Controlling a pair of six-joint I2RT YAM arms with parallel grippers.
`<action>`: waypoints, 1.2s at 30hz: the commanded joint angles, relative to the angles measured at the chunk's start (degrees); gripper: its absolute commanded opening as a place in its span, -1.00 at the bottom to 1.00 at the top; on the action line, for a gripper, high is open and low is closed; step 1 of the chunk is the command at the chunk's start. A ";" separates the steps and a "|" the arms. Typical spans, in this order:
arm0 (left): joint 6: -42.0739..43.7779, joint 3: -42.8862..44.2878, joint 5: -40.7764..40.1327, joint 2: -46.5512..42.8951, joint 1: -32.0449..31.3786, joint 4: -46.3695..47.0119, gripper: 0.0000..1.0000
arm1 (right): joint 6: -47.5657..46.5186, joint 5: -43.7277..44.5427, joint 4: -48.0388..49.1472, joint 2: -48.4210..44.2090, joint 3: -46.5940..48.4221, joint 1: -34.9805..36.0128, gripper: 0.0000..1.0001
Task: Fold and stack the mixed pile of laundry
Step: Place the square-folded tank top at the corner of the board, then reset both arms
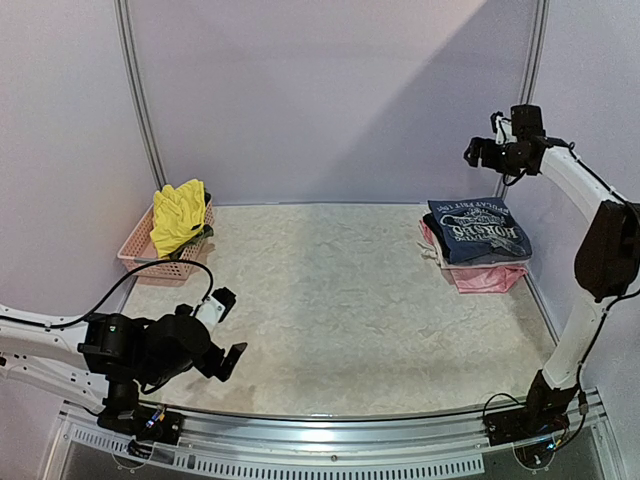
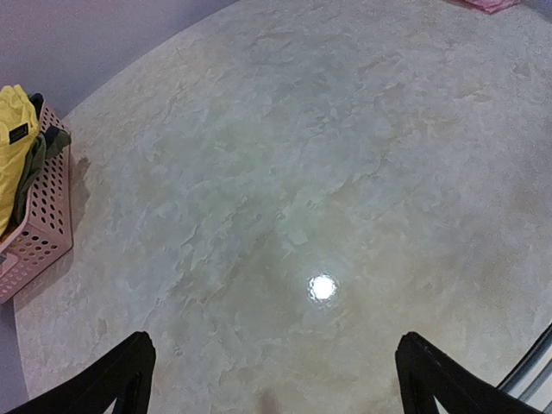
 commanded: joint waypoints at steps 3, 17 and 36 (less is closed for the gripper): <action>-1.71 2.99 -0.88 1.64 0.42 -0.76 0.99 | 6.02 -2.62 10.25 -11.39 -14.71 7.17 0.98; 0.06 10.63 -4.01 10.02 1.17 -0.52 0.99 | 11.94 -9.24 23.03 -35.83 -45.43 18.31 0.98; 4.57 12.93 -1.66 18.64 8.14 9.20 0.99 | 18.97 -4.70 22.60 -67.55 -76.27 20.78 0.97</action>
